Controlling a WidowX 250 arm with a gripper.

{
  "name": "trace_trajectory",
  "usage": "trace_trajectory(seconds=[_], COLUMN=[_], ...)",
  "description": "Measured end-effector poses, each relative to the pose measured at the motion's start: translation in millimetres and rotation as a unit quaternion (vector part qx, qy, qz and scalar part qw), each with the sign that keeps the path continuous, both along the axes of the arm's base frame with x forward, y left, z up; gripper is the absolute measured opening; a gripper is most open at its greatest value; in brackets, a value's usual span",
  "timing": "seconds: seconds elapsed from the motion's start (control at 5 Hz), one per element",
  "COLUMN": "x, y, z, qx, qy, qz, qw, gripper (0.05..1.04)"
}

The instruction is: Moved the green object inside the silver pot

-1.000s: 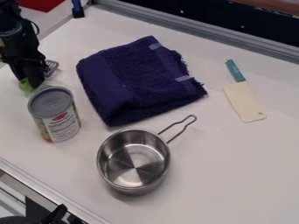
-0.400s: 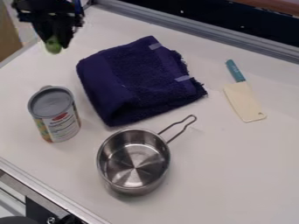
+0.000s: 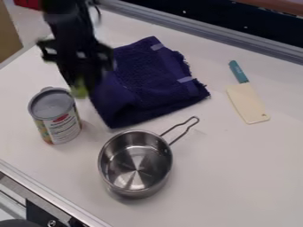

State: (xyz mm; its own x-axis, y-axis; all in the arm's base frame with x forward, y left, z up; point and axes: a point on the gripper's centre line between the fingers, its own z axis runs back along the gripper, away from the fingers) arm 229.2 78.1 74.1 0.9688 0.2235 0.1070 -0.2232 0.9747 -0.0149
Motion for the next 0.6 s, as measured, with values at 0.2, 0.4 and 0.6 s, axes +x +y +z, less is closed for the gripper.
trace_trajectory(seconds=[0.2,0.4,0.6], x=[-12.8,-19.4,-22.7], y=[-26.2,-48.5,-61.6], z=[-9.8,-23.7,-30.1], qx=[-0.012,-0.011,-0.017], qy=[0.03,0.033,0.029], qz=[-0.024,-0.044,-0.056], qw=[0.9992,0.9984,0.9979], gripper=[0.324,0.324,0.324])
